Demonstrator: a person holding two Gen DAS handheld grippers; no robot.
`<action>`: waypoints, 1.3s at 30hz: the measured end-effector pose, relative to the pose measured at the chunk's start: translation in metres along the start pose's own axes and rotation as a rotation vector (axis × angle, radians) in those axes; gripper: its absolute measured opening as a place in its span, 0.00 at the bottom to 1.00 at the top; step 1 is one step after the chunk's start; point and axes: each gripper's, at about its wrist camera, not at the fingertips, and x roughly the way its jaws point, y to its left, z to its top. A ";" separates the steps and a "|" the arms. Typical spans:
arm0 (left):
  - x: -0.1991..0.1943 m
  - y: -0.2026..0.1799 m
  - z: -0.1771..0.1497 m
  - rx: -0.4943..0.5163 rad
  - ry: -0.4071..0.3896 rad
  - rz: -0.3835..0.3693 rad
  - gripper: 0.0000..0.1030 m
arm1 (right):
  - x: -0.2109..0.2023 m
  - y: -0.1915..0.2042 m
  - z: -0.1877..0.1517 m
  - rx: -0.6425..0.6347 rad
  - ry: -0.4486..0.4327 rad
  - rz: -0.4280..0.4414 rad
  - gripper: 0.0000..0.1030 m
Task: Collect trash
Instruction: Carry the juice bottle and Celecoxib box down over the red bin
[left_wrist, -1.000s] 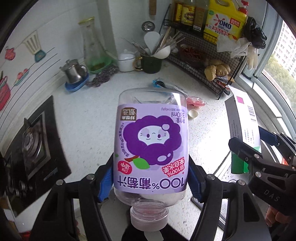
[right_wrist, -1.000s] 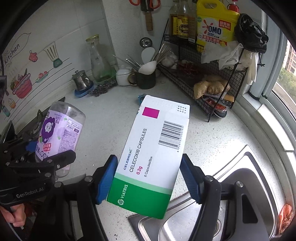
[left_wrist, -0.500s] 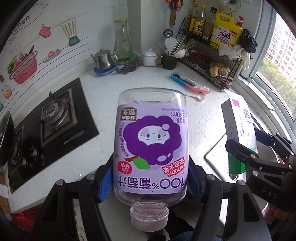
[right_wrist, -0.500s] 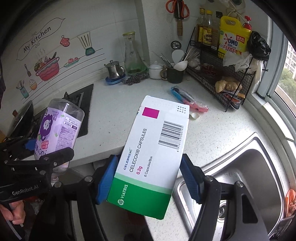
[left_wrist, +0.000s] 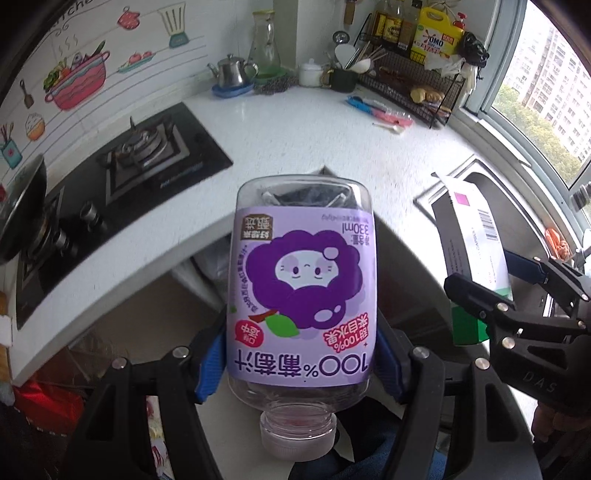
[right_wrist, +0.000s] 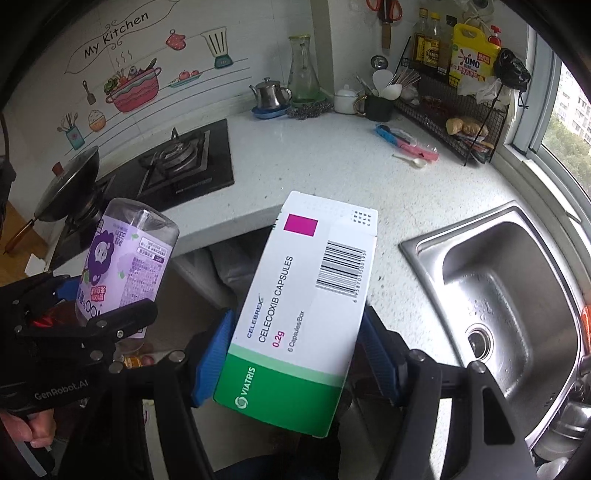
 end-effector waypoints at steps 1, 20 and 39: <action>0.001 0.003 -0.008 -0.009 0.012 0.000 0.64 | 0.002 0.004 -0.005 -0.009 0.023 0.006 0.64; 0.161 0.029 -0.098 -0.047 0.245 -0.038 0.64 | 0.150 0.024 -0.105 -0.038 0.286 0.015 0.64; 0.341 0.002 -0.112 0.091 0.383 -0.192 0.64 | 0.282 -0.035 -0.160 0.112 0.395 -0.083 0.64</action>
